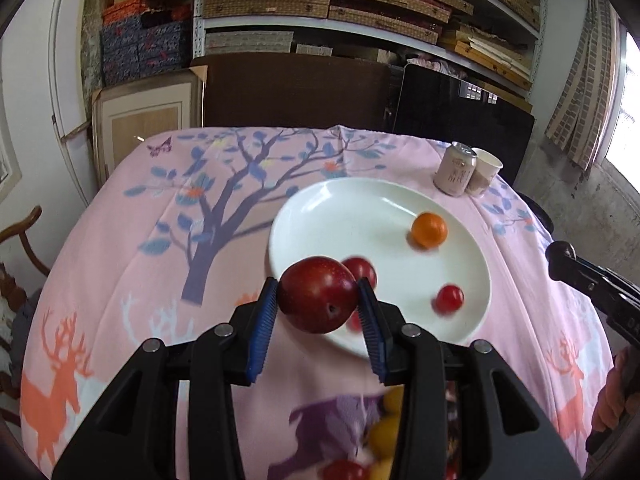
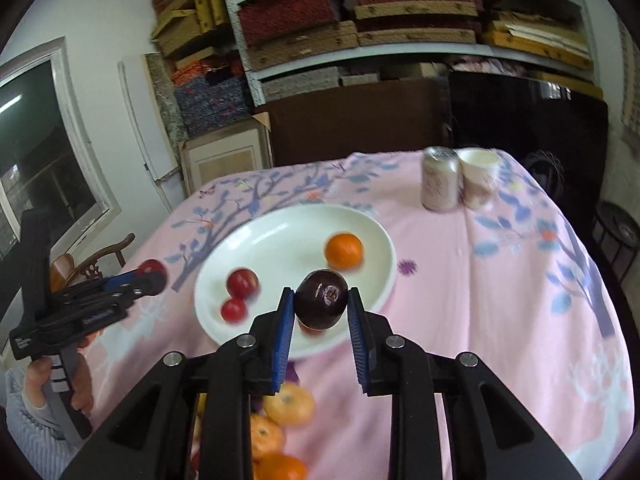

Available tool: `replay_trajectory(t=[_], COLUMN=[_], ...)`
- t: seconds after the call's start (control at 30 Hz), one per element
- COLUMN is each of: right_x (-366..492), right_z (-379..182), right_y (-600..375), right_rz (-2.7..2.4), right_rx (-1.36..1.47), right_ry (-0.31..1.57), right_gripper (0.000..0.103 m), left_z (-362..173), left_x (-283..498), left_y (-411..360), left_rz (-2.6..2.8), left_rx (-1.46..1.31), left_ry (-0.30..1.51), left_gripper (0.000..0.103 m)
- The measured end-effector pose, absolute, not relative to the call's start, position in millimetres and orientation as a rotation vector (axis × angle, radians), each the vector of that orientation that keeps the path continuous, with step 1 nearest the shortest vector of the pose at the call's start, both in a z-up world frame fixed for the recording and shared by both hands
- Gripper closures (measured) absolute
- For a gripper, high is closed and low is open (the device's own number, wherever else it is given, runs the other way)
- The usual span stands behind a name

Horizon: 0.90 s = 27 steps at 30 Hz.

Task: Organize fruits
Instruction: 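Lift the large red tomato toward the plate with the left gripper while the right grasps the dark purple plum, then release the tomato onto the plate with the left gripper while the right releases the plum there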

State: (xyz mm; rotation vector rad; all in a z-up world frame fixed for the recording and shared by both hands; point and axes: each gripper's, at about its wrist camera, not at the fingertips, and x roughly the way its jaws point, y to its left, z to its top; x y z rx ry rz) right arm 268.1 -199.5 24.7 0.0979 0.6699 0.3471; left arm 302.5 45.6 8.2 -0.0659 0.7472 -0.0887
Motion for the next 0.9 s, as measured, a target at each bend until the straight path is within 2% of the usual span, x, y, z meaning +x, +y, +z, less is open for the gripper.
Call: replay_trajectory(t=[0.47,0.53,0.6,0.73,0.9], right_x=[345,346,345,345,345], right_z=[-29,-32,-32,-28,-25], right_y=[-145,-145,-147,-150,-152], right_rz=[0.384,0.372,0.363,0.365,0.370], right_rx=[-0.022,-0.036,-0.036,-0.023,-0.012], right_ry=[0.815,0.814,0.805,0.795,0.794], right_gripper=[0.075,0.071,0.063,0.059,0.058], left_z=[-37,-43,-47,-44,-36], left_x=[408,411,413,409,403], left_y=[32,31,30,29,24], left_rz=[-0.120,-0.123,-0.132,-0.104,-0.097], left_rx=[-0.050,-0.039,-0.036,-0.008,0.023], left_ry=[0.833,0.847,0.857,0.817,0.782], left_gripper=[0.063,0.063,0.063,0.041,0.039])
